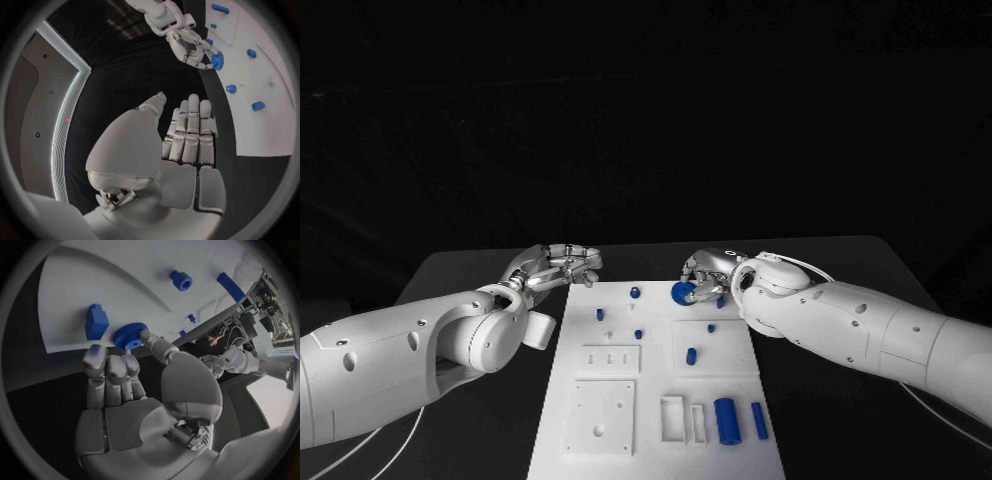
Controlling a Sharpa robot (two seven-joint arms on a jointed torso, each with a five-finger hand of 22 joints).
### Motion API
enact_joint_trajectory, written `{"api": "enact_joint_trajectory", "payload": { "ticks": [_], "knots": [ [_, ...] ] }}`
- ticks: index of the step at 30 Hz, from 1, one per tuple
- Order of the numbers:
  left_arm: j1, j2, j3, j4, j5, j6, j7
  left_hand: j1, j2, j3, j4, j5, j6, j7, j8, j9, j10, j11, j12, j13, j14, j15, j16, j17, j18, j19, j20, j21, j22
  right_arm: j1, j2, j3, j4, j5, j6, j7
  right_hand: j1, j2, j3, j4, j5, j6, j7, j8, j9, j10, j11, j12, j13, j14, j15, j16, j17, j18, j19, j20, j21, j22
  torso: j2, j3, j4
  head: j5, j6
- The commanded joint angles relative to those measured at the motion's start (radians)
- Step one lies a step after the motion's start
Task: Assemble the parts on the task board
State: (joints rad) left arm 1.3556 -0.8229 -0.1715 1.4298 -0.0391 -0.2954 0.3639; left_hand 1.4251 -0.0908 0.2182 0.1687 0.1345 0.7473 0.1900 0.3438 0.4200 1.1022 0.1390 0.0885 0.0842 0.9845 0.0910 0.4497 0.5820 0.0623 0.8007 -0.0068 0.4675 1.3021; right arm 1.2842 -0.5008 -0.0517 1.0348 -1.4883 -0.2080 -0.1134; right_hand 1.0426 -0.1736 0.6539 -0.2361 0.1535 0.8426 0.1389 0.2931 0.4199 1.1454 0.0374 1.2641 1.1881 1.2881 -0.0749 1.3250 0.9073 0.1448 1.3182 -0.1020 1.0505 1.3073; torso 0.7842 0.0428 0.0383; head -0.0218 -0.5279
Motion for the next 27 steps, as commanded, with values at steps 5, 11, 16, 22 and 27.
{"api": "enact_joint_trajectory", "payload": {
  "ticks": [5, 11, 16, 22, 27],
  "knots": [
    [0.0, 0.001, 0.001, 0.004, -0.001, 0.016, 0.006, 0.01, 0.0, -0.003, 0.001, -0.001, 0.006, -0.002, -0.004, -0.002, 0.006, 0.0, -0.006, -0.002, 0.007, -0.002, -0.005, 0.002, 0.018, -0.002, -0.004, -0.004, -0.002, -0.011, 0.008, -0.005, -0.005, -0.059, 0.041, -0.016, -0.002, 0.005, 0.031, 0.01, -0.019, 0.02, 0.008, 0.005, -0.003, -0.003, -0.004, -0.007, -0.001, 0.003, -0.002, -0.006, 0.004, 0.117, -0.005, -0.003, 0.008, 0.019, 0.001, 0.0016, -0.0013, 0.002, 0.001],
    [0.0, 0.002, 0.001, 0.004, -0.001, 0.016, 0.006, 0.011, 0.0, -0.003, 0.001, -0.001, 0.006, -0.002, -0.005, -0.002, 0.006, 0.0, -0.007, -0.002, 0.007, -0.002, -0.005, 0.002, 0.018, -0.002, -0.004, -0.004, -0.002, -0.015, 0.014, -0.009, -0.007, -0.11, 0.034, -0.035, -0.002, -0.002, 0.038, 0.008, -0.027, 0.026, 0.006, 0.007, -0.003, -0.002, -0.006, -0.009, -0.002, 0.004, -0.004, -0.007, 0.006, 0.117, -0.004, -0.002, 0.011, 0.019, 0.001, 0.0016, -0.0004, 0.002, 0.0],
    [0.0, -0.001, 0.001, 0.003, -0.001, 0.015, 0.006, 0.011, 0.0, -0.003, 0.0, 0.0, 0.006, -0.002, -0.005, -0.002, 0.006, 0.0, -0.007, -0.002, 0.007, -0.002, -0.005, 0.002, 0.018, -0.002, -0.004, -0.004, -0.002, -0.018, 0.013, -0.012, -0.011, -0.126, 0.043, -0.04, 0.0, -0.006, 0.046, 0.006, -0.035, 0.028, 0.005, 0.007, -0.004, -0.002, -0.007, -0.01, -0.003, 0.005, -0.005, -0.008, 0.008, 0.117, -0.004, -0.002, 0.012, 0.018, 0.001, 0.0018, -0.0007, 0.002, -0.002],
    [0.0, 0.002, 0.001, 0.001, -0.001, 0.016, 0.006, 0.012, 0.0, -0.004, 0.001, 0.0, 0.006, -0.002, -0.005, -0.002, 0.006, 0.0, -0.007, -0.002, 0.007, -0.002, -0.006, 0.003, 0.018, -0.002, -0.004, -0.004, -0.002, -0.02, 0.011, -0.014, -0.009, -0.138, 0.06, -0.041, 0.004, -0.012, 0.05, 0.002, -0.035, 0.028, 0.005, 0.007, -0.004, -0.005, -0.007, -0.013, -0.006, 0.005, -0.005, -0.01, 0.009, 0.117, -0.005, -0.002, 0.013, 0.018, 0.002, 0.0021, -0.0028, 0.002, -0.005],
    [-0.001, 0.002, 0.001, 0.0, -0.001, 0.016, 0.005, 0.012, 0.0, -0.004, 0.001, 0.0, 0.006, -0.002, -0.005, -0.002, 0.006, 0.0, -0.007, -0.002, 0.007, -0.002, -0.006, 0.003, 0.018, -0.002, -0.004, -0.004, -0.002, -0.021, 0.007, -0.015, -0.008, -0.119, 0.095, -0.043, 0.006, -0.012, 0.053, 0.0, -0.033, 0.03, 0.005, 0.008, -0.004, -0.005, -0.008, -0.014, -0.006, 0.005, -0.005, -0.01, 0.01, 0.117, -0.005, -0.002, 0.013, 0.018, 0.001, 0.0018, -0.0021, 0.0, -0.008]
  ]
}}
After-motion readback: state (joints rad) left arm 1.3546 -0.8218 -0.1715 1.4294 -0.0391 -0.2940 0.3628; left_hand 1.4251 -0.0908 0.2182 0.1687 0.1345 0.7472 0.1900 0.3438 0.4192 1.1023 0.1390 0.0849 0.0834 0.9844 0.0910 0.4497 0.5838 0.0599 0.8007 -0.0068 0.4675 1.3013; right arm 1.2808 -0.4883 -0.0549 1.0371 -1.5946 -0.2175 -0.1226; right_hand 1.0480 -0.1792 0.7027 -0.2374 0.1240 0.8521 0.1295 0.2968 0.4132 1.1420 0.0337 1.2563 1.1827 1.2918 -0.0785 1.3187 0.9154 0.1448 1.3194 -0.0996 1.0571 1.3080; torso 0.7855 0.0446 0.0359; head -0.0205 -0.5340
